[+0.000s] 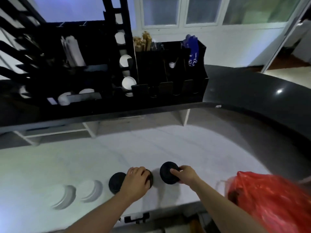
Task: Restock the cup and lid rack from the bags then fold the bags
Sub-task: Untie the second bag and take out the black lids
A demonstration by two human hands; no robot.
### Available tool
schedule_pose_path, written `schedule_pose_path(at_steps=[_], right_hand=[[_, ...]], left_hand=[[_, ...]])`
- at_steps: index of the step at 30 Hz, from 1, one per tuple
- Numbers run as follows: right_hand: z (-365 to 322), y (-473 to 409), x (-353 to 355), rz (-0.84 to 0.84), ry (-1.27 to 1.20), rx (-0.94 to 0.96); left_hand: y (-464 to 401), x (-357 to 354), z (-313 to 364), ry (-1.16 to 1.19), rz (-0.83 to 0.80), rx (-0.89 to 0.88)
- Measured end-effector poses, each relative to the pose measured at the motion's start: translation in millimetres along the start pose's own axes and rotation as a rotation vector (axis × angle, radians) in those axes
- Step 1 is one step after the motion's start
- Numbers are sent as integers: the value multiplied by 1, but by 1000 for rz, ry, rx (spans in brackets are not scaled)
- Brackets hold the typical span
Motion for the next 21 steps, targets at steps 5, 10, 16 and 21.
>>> schedule_pose_path(at_steps=[5, 10, 16, 21], right_hand=[[-1, -14, -38, 65, 423, 71], [-2, -11, -51, 49, 686, 385], [5, -13, -75, -91, 944, 585], [15, -18, -70, -19, 914, 569]], left_hand=[[10, -18, -15, -54, -80, -11], [1, -33, -22, 0, -194, -7], [-4, -45, -22, -13, -319, -27], [-6, -51, -20, 14, -355, -2]])
Point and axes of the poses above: each hand's wrist, its own y-axis away from the middle knuckle, its own x-axis out of the back of the hand, z = x × y, the point moved 5 cm from there along -y, towards the middle knuckle, and after that the axes turned 5 degrees about -y, right-handed, at the moved point
